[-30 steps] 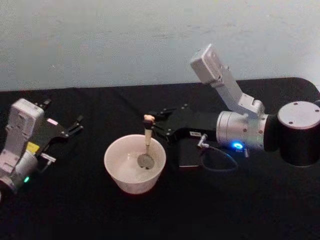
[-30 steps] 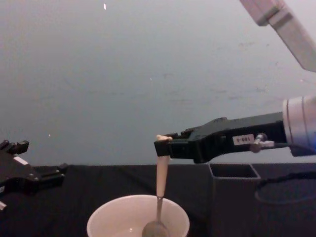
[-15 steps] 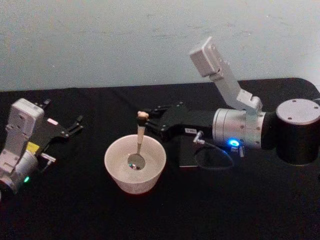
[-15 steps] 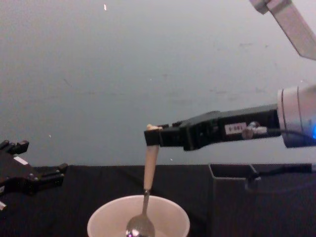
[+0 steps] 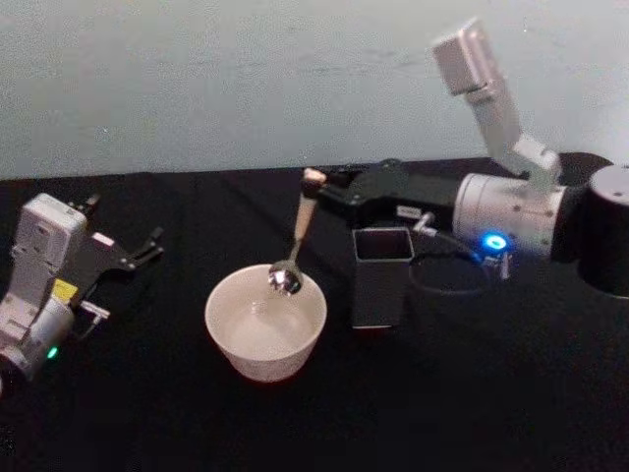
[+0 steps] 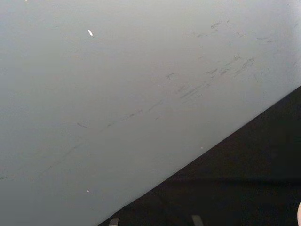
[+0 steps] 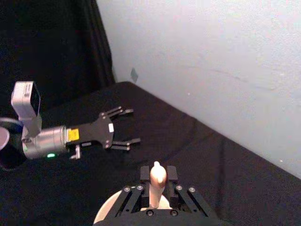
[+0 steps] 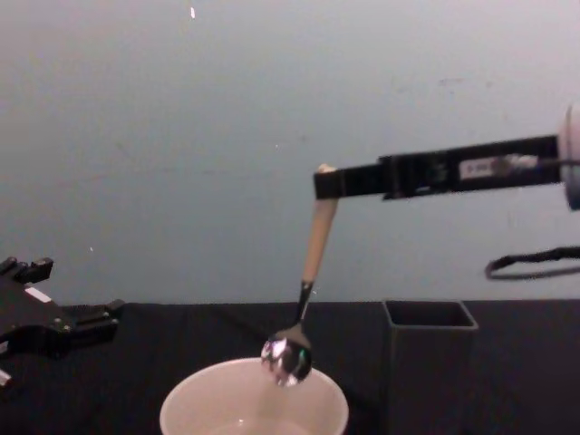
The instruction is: Pick up the stirring spoon with one hand, stir inside the cup, then place it back in its original position.
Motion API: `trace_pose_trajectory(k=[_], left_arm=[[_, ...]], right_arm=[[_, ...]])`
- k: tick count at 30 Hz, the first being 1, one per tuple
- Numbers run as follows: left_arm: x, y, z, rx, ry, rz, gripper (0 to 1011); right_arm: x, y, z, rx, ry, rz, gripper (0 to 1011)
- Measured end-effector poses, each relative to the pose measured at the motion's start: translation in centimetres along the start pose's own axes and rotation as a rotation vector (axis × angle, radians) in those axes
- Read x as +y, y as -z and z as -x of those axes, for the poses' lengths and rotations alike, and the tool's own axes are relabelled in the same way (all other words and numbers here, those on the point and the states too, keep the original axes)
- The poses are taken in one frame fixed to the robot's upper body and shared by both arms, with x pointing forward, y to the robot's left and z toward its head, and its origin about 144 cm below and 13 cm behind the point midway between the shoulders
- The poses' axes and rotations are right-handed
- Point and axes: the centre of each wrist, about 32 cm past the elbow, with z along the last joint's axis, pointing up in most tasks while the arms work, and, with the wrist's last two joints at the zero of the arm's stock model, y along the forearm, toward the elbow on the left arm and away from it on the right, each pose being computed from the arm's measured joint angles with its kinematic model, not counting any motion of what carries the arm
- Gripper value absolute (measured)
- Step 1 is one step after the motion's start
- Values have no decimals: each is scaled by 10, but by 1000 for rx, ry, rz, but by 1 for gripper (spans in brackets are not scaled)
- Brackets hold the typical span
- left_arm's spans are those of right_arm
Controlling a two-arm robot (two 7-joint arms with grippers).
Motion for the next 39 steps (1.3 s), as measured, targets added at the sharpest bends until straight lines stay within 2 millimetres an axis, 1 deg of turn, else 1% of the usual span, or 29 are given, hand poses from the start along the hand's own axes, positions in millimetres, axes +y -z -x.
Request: trace_pose_trajectory(k=[4,13,16,23,27,33,39], left_arm=[[0,0,0,0,0,0,1001],[0,0,0,0,0,0,1001],[0,0,0,0,0,0,1001],[0,0,0,0,0,0,1001],[0,0,0,0,0,0,1001],[0,0,0,0,0,0,1001],[0,0,0,0,0,0,1001]], right_arm=[[-10,-3,-4,23,12,-18,211],[-42,-6,-16,83,48,-76,211],[-50,-8,-19,86,61,-91,211],[-78,-10,-26,91,118,-132,211],[-90,-10,-29,90,142,-140,211],[-99,-6,-30,77,163,-126,211],[-99,-1,-30,71,171,-108,211]])
